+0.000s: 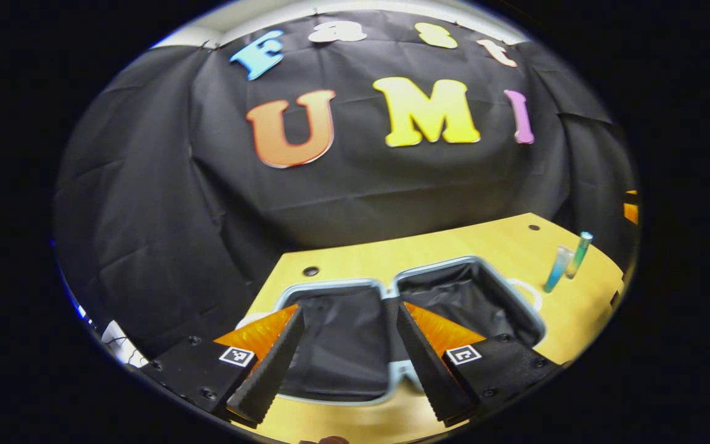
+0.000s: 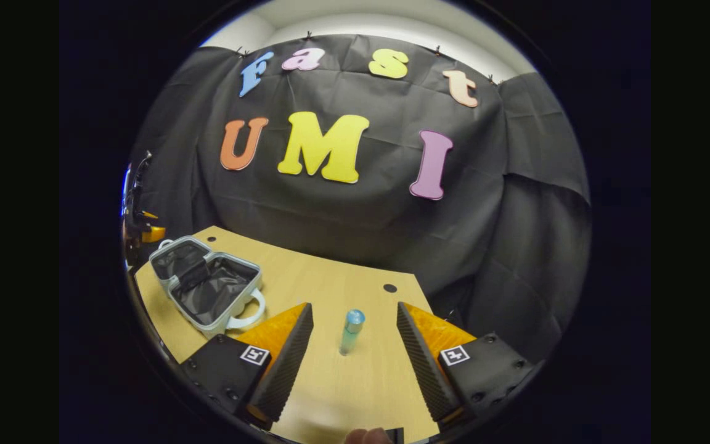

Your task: First open the suitcase, pack the skin care products into it, and then close the suitcase.

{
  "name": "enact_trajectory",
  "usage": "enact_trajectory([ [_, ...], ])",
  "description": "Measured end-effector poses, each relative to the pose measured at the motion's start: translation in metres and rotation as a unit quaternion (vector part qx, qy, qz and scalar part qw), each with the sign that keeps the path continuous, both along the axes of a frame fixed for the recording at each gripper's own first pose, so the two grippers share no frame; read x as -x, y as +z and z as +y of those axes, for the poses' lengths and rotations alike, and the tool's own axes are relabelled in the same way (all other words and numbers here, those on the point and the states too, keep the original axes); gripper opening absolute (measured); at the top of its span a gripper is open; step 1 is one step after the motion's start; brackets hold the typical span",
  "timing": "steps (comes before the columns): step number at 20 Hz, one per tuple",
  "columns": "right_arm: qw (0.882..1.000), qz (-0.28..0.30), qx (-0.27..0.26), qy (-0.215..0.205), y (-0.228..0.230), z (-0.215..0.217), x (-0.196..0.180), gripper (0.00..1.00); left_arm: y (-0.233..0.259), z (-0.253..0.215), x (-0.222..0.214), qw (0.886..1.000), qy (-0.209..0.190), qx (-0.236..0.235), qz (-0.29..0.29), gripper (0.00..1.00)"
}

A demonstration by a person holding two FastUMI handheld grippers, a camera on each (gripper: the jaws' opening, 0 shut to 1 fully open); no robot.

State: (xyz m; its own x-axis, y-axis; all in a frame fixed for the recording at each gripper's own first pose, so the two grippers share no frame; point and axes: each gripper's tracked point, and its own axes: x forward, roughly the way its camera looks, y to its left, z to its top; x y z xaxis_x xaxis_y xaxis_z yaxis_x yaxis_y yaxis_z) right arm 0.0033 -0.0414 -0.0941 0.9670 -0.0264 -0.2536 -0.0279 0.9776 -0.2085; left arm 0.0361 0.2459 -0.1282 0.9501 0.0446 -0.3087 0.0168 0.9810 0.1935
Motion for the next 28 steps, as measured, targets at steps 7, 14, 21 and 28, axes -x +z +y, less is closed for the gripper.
enact_trajectory([
  [7,0.997,0.051,-0.06,-0.013,-0.043,-0.063,-0.002,0.82,-0.004,-0.193,0.002,0.999,-0.021,0.023,-0.024,0.99],
  [14,0.99,0.114,-0.079,0.001,-0.101,-0.094,-0.021,0.82,-0.063,-0.3,-0.01,0.996,-0.028,0.085,0.022,0.99],
  [21,0.985,0.149,-0.08,0.014,-0.144,-0.107,-0.044,0.82,-0.135,-0.345,-0.047,0.993,-0.046,0.084,0.073,0.99],
  [28,0.983,0.167,-0.072,0.015,-0.153,-0.115,-0.038,0.82,-0.185,-0.356,-0.075,0.985,-0.037,0.11,0.125,0.99],
])
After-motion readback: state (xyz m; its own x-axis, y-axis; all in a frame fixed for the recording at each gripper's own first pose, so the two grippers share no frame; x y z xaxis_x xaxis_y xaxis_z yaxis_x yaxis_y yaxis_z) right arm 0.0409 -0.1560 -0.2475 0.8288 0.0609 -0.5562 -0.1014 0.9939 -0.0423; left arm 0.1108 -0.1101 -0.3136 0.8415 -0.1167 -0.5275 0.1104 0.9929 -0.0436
